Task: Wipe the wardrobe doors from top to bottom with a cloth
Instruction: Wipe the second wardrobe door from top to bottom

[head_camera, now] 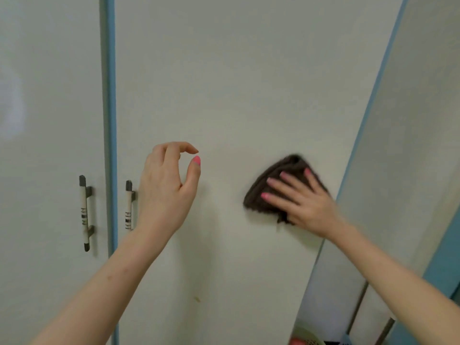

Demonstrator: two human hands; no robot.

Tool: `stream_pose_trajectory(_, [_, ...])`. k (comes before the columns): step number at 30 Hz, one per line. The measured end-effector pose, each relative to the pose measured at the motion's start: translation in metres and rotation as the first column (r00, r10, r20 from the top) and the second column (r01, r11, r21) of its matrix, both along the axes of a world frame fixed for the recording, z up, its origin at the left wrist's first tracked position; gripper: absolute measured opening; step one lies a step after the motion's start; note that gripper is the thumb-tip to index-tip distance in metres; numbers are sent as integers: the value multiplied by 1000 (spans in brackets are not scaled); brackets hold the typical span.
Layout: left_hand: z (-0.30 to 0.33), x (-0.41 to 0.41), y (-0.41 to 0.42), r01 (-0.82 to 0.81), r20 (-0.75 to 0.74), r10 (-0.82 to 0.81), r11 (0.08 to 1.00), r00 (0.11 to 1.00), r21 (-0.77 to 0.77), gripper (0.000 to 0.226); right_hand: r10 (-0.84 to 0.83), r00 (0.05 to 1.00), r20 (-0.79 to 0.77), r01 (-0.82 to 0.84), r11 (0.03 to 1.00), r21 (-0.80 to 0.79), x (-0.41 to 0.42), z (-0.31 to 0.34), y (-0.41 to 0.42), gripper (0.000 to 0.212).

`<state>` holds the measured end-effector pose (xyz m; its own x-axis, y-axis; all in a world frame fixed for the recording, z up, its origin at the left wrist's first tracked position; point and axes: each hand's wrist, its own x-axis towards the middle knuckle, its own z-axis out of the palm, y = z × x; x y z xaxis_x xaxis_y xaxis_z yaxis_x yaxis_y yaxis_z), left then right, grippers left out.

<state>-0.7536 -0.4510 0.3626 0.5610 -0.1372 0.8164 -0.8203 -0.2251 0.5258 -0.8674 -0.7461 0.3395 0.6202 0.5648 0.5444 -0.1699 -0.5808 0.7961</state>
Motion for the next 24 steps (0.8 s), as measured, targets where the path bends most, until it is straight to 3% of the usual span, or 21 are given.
stream_pose_trajectory(5, [-2, -6, -4, -9, -9, 9, 1000, 1000, 1, 28, 43, 962, 269, -121, 951, 284, -3, 83, -8, 54])
stream_pose_trajectory(10, [-12, -9, -7, -12, -23, 12, 1000, 1000, 12, 29, -44, 827, 561, -325, 776, 540, 22, 37, 28, 56])
stream_pose_trajectory(12, [-17, -10, -7, -5, -29, 6, 1000, 1000, 26, 29, -18, 887, 461, -247, 825, 508, 25, -17, 30, 60])
stream_pose_trajectory(15, [-29, -12, -3, -4, -50, 7, 999, 999, 43, 27, -1, 992, 125, -37, 953, 300, 7, -112, 20, 73])
stream_pose_trajectory(18, [-46, -12, 1, -25, -89, 31, 997, 996, 74, 20, -83, 991, -107, 92, 993, 76, -14, -161, 10, 70])
stream_pose_trajectory(21, [-60, -11, 1, -44, -119, 58, 992, 991, 116, 21, -62, 985, -160, 63, 998, 2, -18, -137, 5, 60])
stream_pose_trajectory(24, [-63, -12, -1, -44, -143, 61, 992, 988, 121, 21, 24, 1000, 7, -25, 991, 130, -16, -67, 0, 57])
